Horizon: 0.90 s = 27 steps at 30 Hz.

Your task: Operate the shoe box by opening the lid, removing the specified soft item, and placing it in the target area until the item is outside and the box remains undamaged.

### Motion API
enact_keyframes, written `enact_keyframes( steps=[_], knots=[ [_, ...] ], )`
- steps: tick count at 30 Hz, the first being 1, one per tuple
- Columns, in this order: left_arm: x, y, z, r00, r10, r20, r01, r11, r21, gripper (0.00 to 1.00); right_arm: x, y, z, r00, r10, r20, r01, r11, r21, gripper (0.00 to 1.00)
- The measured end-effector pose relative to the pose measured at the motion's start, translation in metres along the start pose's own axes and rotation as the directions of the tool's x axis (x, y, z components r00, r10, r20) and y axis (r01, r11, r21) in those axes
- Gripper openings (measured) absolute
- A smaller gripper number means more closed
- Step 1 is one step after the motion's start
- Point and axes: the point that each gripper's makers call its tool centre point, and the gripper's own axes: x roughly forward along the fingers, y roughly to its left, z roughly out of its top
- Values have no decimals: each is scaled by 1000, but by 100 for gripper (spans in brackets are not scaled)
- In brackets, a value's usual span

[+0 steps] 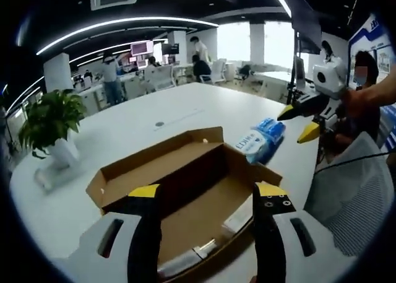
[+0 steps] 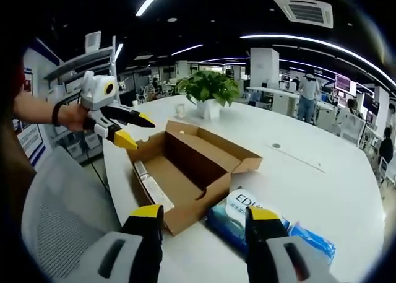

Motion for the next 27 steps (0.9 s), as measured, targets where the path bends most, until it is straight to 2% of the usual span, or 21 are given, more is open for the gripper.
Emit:
enact_keyframes(
  steps=[7, 11, 14, 15, 17, 19, 23, 27],
  knots=[
    [-14, 1, -1, 999, 46, 10, -46, 999, -28, 59, 16, 19, 8, 997, 65, -36, -68, 995, -68, 49],
    [-17, 5, -7, 999, 46, 13, -46, 999, -30, 59, 34, 29, 14, 993, 93, -74, -103, 984, -145, 49],
    [-21, 10, -11, 999, 47, 5, -47, 998, -37, 59, 47, 36, 22, 990, 103, -93, -117, 981, -157, 48],
    [-23, 12, -11, 999, 48, 8, -48, 998, -43, 60, 54, 42, 27, 987, 129, -94, -143, 976, -162, 48],
    [-29, 16, -10, 998, 54, 19, -53, 997, -55, 61, 62, 48, 30, 980, 157, -124, -181, 961, -208, 48],
    [-31, 19, -12, 999, 49, 21, -47, 997, -61, 62, 77, 46, 30, 972, 142, -186, -193, 936, -296, 48],
    [-32, 28, -17, 999, 47, 10, -46, 996, -73, 62, 94, 45, 23, 950, 152, -272, -239, 917, -321, 49],
    [-34, 30, -14, 999, 40, 22, -38, 996, -81, 65, 108, 48, 16, 927, 163, -338, -290, 884, -367, 51]
  ],
)
